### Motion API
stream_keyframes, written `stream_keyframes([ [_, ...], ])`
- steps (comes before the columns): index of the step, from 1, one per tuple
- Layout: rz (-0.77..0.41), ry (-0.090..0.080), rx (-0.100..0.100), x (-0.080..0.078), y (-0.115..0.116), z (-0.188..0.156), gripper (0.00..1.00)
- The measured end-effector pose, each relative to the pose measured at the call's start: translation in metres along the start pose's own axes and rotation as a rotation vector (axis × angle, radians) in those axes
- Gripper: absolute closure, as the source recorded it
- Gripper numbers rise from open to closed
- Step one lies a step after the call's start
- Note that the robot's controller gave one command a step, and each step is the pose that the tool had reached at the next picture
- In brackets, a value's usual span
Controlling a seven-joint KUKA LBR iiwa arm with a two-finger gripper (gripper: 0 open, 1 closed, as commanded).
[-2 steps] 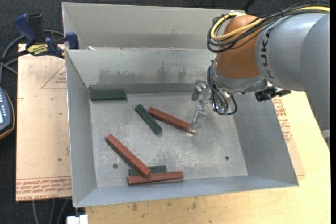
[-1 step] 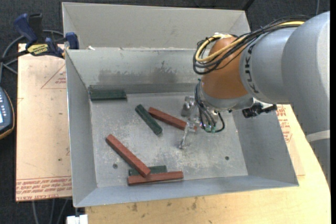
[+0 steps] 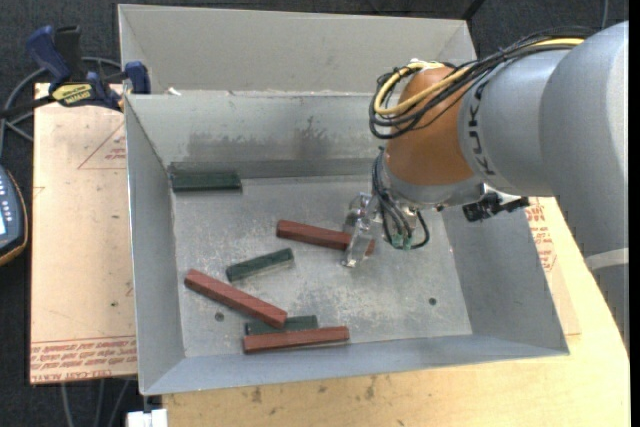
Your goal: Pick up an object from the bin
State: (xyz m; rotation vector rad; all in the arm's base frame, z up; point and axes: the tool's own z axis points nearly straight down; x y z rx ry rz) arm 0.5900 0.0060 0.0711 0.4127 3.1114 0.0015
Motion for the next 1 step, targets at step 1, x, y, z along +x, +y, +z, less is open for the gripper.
stream_keyframes([
  [1,0.006,-0.009,-0.003,-0.009,0.001,-0.1734,1.0],
])
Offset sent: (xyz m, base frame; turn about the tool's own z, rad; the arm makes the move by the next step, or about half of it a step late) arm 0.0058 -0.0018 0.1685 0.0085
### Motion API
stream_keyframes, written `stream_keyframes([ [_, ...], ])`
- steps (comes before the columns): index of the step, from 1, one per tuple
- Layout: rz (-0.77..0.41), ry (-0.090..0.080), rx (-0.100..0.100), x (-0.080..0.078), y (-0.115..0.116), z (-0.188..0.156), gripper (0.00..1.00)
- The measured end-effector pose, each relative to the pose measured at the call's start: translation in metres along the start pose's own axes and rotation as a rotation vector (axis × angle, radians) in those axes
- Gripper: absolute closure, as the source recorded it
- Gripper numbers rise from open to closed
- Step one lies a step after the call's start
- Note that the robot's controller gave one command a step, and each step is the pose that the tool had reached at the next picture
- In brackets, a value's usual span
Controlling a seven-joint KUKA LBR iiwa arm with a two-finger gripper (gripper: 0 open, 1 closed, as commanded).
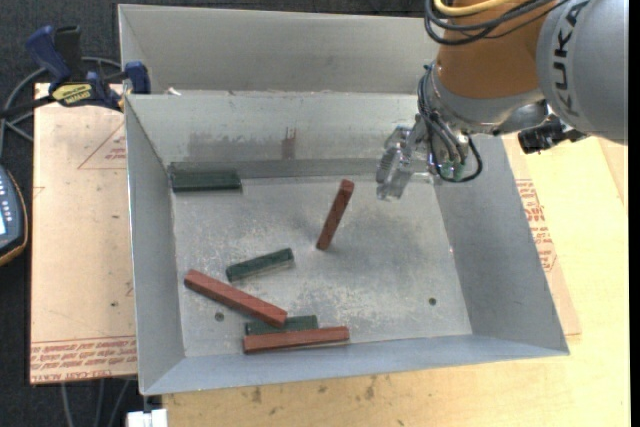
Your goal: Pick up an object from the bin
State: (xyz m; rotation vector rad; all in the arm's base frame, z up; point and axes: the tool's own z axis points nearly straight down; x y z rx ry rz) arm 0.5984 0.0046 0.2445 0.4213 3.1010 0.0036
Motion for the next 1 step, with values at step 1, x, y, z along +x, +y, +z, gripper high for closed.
stream_keyframes([
  [1,0.0,0.009,0.003,0.0018,-0.0003,0.0049,0.0],
])
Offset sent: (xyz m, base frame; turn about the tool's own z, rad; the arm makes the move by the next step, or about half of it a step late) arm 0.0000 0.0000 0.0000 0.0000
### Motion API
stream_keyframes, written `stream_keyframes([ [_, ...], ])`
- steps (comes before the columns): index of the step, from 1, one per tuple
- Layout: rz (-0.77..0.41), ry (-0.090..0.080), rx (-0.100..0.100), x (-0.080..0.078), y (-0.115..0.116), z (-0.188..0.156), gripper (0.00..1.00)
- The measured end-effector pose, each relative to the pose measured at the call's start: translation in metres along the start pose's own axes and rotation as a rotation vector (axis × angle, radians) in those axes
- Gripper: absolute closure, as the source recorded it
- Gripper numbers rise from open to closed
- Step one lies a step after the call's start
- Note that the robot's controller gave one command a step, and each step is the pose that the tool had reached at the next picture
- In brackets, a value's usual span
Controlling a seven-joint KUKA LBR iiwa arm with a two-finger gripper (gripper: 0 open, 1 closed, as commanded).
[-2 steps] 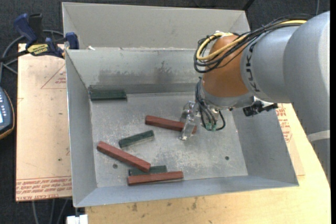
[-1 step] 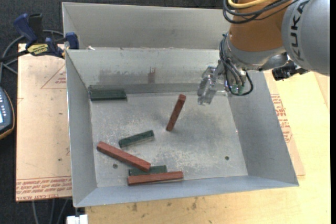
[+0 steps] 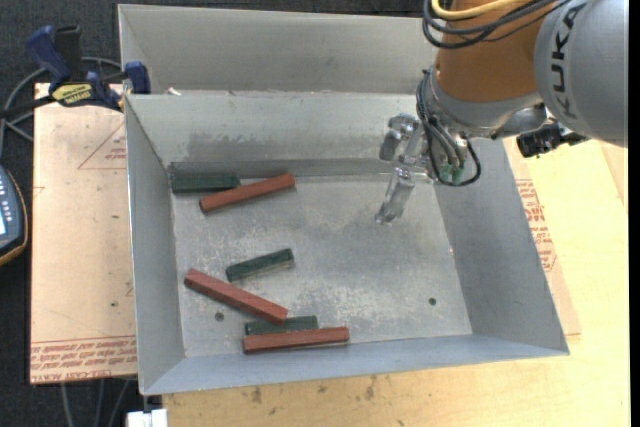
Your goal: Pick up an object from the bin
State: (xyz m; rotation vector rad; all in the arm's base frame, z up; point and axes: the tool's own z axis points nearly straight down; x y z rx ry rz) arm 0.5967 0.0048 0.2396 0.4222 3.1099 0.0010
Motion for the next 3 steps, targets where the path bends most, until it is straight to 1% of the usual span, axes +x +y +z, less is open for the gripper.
stream_keyframes([
  [1,-0.13,0.009,0.0,0.014,0.067,0.118,0.0],
  [2,-0.218,0.01,-0.001,0.084,0.103,0.169,0.0],
  [3,-0.211,0.003,-0.001,0.08,0.1,0.166,1.0],
])
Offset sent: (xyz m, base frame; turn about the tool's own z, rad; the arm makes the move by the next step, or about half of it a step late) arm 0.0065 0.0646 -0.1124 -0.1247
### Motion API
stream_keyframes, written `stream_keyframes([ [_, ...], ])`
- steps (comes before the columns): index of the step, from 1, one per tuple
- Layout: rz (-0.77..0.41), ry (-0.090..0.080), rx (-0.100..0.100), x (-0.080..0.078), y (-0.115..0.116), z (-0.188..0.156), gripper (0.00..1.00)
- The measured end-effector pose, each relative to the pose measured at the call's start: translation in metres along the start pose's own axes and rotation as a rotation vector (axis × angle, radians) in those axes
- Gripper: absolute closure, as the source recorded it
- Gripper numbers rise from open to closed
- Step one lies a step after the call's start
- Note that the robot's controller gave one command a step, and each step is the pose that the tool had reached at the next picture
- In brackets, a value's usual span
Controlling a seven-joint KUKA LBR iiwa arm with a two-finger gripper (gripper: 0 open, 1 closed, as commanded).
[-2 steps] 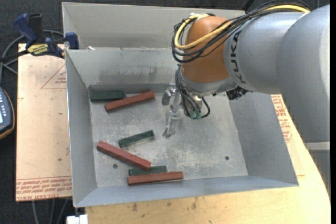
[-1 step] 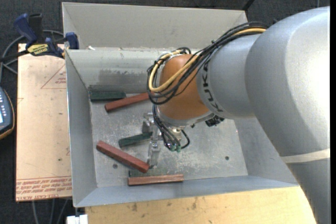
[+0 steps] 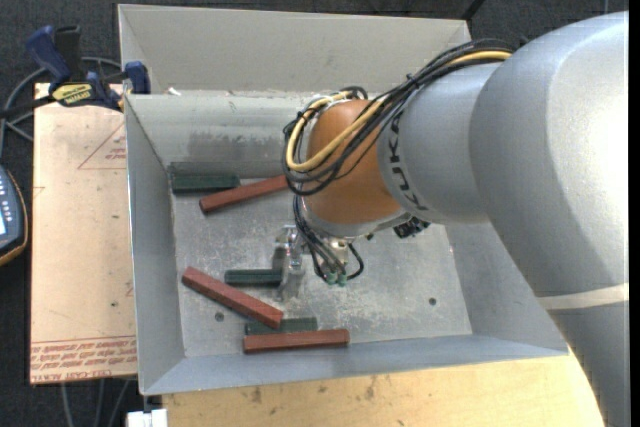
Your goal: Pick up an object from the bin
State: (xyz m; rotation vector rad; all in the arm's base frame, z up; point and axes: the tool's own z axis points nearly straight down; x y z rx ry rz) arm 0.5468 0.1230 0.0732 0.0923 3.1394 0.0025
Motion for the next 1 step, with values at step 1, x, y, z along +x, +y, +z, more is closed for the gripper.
stream_keyframes([
  [1,0.077,-0.01,-0.002,-0.0173,-0.0054,-0.1557,1.0],
])
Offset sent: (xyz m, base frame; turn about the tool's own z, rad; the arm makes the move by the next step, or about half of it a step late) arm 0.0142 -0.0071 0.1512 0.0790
